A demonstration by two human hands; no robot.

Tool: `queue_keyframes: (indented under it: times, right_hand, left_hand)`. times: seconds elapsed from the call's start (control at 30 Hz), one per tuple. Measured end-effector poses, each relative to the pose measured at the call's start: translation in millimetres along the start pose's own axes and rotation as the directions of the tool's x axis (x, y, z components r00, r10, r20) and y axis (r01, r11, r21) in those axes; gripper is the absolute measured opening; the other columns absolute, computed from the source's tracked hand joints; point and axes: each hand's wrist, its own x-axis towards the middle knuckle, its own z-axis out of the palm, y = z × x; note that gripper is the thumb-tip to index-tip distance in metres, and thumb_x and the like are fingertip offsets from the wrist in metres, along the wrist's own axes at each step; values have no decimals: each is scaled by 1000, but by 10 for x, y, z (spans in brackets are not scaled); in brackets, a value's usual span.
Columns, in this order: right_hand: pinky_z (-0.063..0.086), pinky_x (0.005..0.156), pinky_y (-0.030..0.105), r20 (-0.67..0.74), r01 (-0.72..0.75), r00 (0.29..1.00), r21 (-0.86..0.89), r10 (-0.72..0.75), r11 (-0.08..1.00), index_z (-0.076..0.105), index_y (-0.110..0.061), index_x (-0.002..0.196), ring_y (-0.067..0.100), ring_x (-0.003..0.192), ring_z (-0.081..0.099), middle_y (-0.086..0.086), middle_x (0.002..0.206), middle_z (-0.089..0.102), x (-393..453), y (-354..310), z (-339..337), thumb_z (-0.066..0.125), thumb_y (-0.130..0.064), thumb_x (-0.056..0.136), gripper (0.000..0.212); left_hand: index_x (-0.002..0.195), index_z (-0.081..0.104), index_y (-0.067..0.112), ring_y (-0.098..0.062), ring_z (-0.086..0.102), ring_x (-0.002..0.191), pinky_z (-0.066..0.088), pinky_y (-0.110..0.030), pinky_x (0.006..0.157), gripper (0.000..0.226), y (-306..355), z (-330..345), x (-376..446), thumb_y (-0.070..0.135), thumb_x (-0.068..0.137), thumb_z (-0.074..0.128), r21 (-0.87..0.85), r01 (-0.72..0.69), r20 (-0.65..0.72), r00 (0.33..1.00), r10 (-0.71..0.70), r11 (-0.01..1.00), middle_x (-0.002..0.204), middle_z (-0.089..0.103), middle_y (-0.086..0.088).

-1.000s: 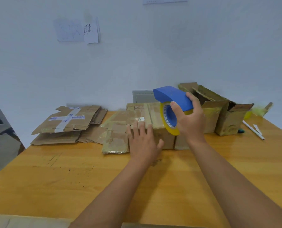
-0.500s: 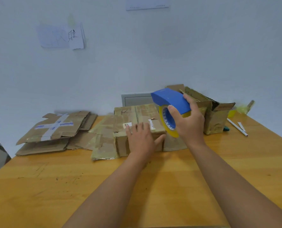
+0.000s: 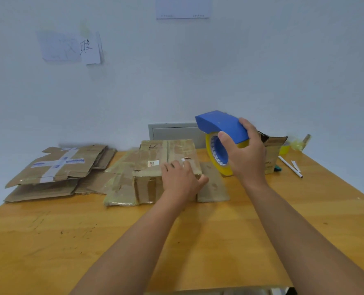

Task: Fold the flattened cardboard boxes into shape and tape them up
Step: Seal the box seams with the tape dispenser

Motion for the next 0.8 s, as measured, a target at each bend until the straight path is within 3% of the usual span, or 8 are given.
queue_keyframes:
  times: [0.07,0.17,0.3,0.37,0.47,0.57,0.67,0.8]
  right_hand:
    - [47,92,22,-6,1,1000,4,-1,1000,54,-24,139,-5,112,49,-19,126,52,31,-18,1,69,-51,84,64]
    - [42,85,12,-6,6,1000,1,-6,1000,54,-30,138,-12,104,48,-26,123,50,42,-44,36,63,-64,79,69]
    - [43,82,19,39,-30,999,7,29,1000,54,-35,137,-6,99,50,-34,115,49,-24,-58,133,63,-65,80,66]
    - [42,76,9,77,-36,997,57,32,998,54,-31,137,-15,96,52,-40,110,44,-83,-58,205,70,-52,86,58]
    - [38,66,-2,98,-33,995,81,25,996,55,-27,137,-31,91,45,-38,108,44,-179,-72,287,72,-44,89,53]
    - [38,66,-3,113,-11,994,86,1,996,56,-28,135,-32,90,45,-39,106,44,-243,-90,290,72,-45,88,52]
    - [41,68,0,137,-3,991,105,-12,995,55,-28,137,-28,95,48,-38,109,45,-249,-92,215,70,-47,88,55]
    - [42,69,1,120,4,993,94,-15,996,55,-29,136,-24,96,50,-35,111,49,-235,-115,117,68,-53,84,59]
  left_hand:
    - [144,40,14,-36,46,124,29,-49,109,84,-181,-90,-126,72,86,26,-35,-66,25,997,67,997,133,52,-18]
    - [146,32,20,-35,41,127,28,-48,110,80,-558,-199,-380,66,80,30,-149,-159,111,978,176,976,136,49,-17]
    - [153,21,26,-30,27,141,20,-47,116,78,-1025,-293,-617,54,82,39,-218,-174,225,948,223,960,155,30,-10]
    - [155,20,26,-28,25,144,20,-45,117,80,-1063,-291,-680,60,85,42,-198,-161,197,960,200,967,159,26,-6]
    - [148,34,25,-28,38,136,31,-45,111,76,-930,-264,-706,70,89,44,-97,-114,91,988,123,989,150,38,-7]
    - [136,48,23,-26,48,122,39,-41,101,56,-924,-287,-694,60,94,45,-49,-184,73,980,187,982,136,49,-4]
    - [143,48,23,-23,47,129,37,-38,106,52,-1186,-373,-703,43,95,52,-99,-284,133,946,296,954,146,47,6]
    - [151,35,35,-22,45,133,39,-39,108,62,-1796,-487,-659,17,94,51,-110,-159,255,949,183,981,151,44,5]
